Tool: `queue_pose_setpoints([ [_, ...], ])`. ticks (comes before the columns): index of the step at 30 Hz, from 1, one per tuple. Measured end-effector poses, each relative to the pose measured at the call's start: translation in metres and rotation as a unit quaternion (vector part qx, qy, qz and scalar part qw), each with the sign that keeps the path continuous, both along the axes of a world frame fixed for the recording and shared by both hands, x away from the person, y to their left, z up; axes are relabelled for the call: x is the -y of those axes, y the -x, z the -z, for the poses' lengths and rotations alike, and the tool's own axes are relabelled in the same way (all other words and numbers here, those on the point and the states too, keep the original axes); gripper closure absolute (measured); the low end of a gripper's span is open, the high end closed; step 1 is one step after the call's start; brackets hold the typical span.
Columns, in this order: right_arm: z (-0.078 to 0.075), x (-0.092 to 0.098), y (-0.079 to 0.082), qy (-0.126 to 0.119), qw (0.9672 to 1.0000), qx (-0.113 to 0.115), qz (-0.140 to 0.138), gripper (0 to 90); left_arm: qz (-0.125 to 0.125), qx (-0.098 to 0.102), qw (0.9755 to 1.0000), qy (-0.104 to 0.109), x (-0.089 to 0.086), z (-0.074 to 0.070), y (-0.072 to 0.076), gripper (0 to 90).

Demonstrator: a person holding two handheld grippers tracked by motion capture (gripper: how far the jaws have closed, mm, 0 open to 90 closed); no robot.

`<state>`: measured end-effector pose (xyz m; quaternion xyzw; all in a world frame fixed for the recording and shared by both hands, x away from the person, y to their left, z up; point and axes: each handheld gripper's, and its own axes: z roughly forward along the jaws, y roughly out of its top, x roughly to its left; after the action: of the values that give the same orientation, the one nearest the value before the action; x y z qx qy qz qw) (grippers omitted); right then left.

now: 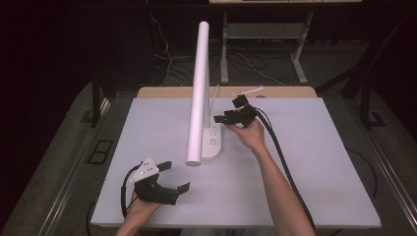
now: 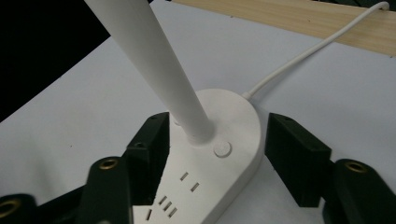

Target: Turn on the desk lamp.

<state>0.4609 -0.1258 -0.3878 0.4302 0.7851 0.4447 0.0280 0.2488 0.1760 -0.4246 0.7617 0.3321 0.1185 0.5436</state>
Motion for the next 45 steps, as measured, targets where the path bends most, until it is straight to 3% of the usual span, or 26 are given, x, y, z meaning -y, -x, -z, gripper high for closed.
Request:
queue_pose_setpoints([
  [2,0.002,-0.001,0.000,0.000,1.0000,0.002,0.000,51.5,0.000,0.000,1.0000,0.000,0.000,0.000,0.000,0.0],
  [8,0.006,-0.004,-0.002,-0.006,1.0000,0.005,0.001,63.2,0.001,0.000,1.0000,0.000,0.000,0.000,0.000,0.0],
  [11,0.011,-0.007,-0.003,-0.007,1.0000,0.001,0.003,74.4,0.002,0.001,1.0000,0.000,0.000,0.000,0.000,0.0],
  [13,0.012,-0.007,-0.004,-0.009,1.0000,0.000,0.000,77.2,0.003,0.001,1.0000,0.000,0.000,0.000,0.000,0.0],
  [15,0.016,-0.009,-0.005,-0.013,0.9999,0.002,-0.007,86.8,0.003,0.001,1.0000,0.000,0.000,0.000,0.000,0.0],
  [17,0.018,-0.010,-0.006,-0.013,0.9999,0.002,-0.009,89.0,0.003,0.001,1.0000,0.001,0.000,-0.001,0.000,0.0],
  [45,0.045,-0.017,-0.014,-0.012,0.9997,-0.023,0.002,89.0,0.005,0.002,1.0000,0.003,0.000,-0.001,0.001,0.0],
])
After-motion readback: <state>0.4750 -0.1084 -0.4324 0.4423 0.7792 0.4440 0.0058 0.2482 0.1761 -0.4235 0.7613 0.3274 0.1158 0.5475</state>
